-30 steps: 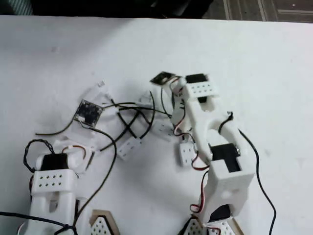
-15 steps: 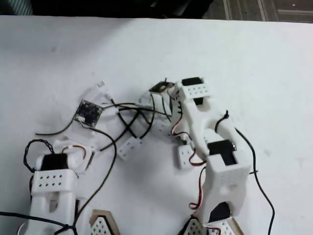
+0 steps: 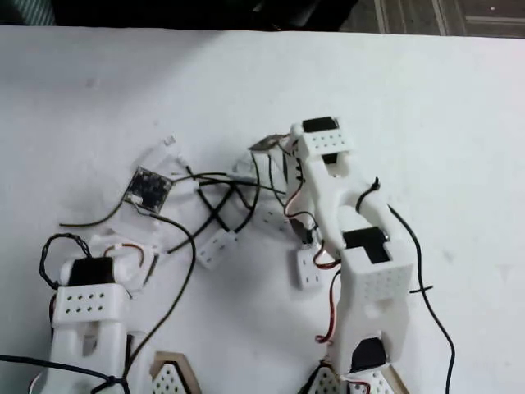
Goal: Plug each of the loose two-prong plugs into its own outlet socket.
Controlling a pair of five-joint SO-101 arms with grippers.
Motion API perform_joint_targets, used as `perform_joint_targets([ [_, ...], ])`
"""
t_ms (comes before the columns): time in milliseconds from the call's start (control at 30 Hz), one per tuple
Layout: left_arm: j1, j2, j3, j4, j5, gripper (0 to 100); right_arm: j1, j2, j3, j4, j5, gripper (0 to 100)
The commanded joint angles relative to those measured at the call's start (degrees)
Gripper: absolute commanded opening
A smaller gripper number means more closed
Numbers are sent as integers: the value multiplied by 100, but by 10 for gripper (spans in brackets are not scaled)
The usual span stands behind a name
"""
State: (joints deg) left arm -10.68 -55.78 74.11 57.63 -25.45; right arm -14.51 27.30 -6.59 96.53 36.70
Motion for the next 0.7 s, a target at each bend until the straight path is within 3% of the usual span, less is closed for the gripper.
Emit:
perform_joint_targets([
  [0,-22,-127,9,-79,-62,72,57,-734,-97,180,-35,17],
  [200,-48,-127,-9,-79,-62,72,4,-2035,730,145,-44,17],
  [400,-224,-127,-35,-79,-35,72,-13,-3187,1407,-171,-598,17],
  [667,-198,-127,-35,-193,-18,72,-822,-4954,2664,-330,-642,17],
])
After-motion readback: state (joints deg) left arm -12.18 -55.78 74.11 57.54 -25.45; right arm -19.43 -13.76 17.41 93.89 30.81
